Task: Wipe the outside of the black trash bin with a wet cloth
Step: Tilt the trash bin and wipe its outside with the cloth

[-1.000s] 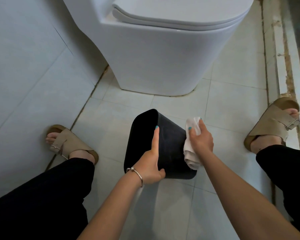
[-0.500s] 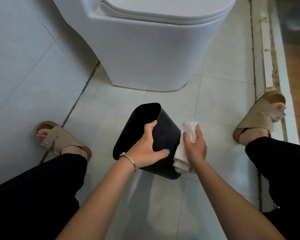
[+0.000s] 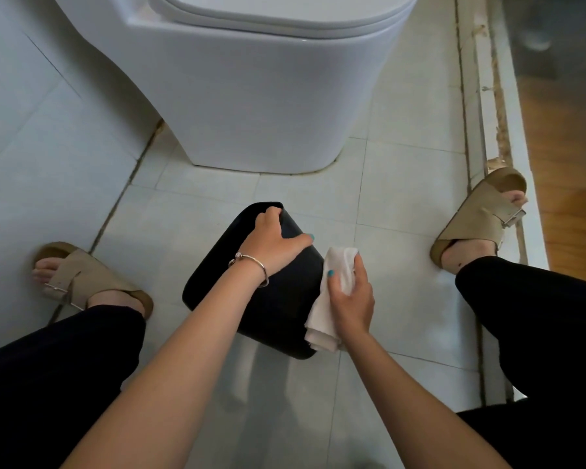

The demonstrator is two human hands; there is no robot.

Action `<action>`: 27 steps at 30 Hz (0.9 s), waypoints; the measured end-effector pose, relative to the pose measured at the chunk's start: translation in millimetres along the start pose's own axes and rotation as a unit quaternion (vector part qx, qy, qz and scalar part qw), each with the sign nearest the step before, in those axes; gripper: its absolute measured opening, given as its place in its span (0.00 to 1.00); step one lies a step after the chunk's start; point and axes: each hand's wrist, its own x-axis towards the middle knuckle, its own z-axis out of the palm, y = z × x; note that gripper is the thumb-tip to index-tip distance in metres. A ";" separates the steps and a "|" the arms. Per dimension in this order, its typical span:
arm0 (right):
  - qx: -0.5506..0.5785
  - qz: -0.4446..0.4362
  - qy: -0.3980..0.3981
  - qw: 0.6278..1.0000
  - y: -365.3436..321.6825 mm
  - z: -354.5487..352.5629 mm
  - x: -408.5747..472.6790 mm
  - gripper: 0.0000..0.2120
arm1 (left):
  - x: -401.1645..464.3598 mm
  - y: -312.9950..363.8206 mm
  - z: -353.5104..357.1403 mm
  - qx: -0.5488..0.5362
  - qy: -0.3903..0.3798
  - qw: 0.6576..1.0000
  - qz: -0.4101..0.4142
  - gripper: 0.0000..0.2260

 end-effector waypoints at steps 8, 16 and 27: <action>0.009 -0.005 0.002 1.000 3.2 -2.3 -4.7 0.30 | -6.1 -9.9 3.9 0.087 0.018 0.996 0.034 0.35; 0.011 -0.050 -0.016 0.999 -3.3 -6.4 -15.5 0.30 | -21.8 -21.5 0.6 0.161 0.067 0.984 0.042 0.39; 0.057 -0.131 -0.030 0.989 -32.7 -21.2 -28.3 0.30 | -41.8 -38.4 -16.0 0.134 0.086 0.982 0.106 0.44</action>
